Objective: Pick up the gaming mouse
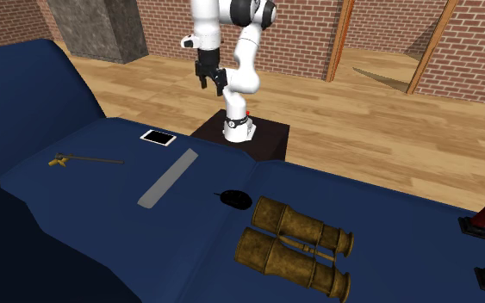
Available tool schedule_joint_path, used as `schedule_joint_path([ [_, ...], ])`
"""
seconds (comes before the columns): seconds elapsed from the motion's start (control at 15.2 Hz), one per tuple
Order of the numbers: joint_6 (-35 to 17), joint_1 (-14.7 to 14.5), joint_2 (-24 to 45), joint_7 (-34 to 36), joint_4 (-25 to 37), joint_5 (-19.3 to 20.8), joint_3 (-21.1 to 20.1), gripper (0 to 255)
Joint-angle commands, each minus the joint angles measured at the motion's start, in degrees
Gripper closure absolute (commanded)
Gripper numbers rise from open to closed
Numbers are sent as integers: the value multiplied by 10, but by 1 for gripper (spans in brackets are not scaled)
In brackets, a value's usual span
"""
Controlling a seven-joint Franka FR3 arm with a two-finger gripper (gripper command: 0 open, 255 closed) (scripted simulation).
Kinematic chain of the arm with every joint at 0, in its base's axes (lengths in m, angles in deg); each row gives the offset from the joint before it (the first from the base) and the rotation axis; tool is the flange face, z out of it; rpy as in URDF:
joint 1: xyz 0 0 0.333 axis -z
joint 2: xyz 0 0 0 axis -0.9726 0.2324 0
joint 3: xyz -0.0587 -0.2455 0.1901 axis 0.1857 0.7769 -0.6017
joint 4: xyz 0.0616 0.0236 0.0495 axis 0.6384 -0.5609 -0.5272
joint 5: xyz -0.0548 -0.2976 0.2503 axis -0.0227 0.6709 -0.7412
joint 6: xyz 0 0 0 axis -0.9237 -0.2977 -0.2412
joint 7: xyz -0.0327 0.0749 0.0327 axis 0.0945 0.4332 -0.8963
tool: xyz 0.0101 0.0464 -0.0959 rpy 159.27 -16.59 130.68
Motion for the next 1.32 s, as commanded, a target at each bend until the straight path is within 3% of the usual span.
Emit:
schedule_joint_path([
  [0.0, -26, 6, 24, 59, -3, -20, -29, 0],
  [0.4, -107, 25, 102, 224, -3, -67, -113, 0],
  [0.73, -179, 49, 195, 363, 22, -79, -180, 0],
  [0.99, -233, 71, 285, 480, 58, -62, -228, 0],
  [1.25, -281, 88, 388, 605, 106, -18, -262, 0],
])
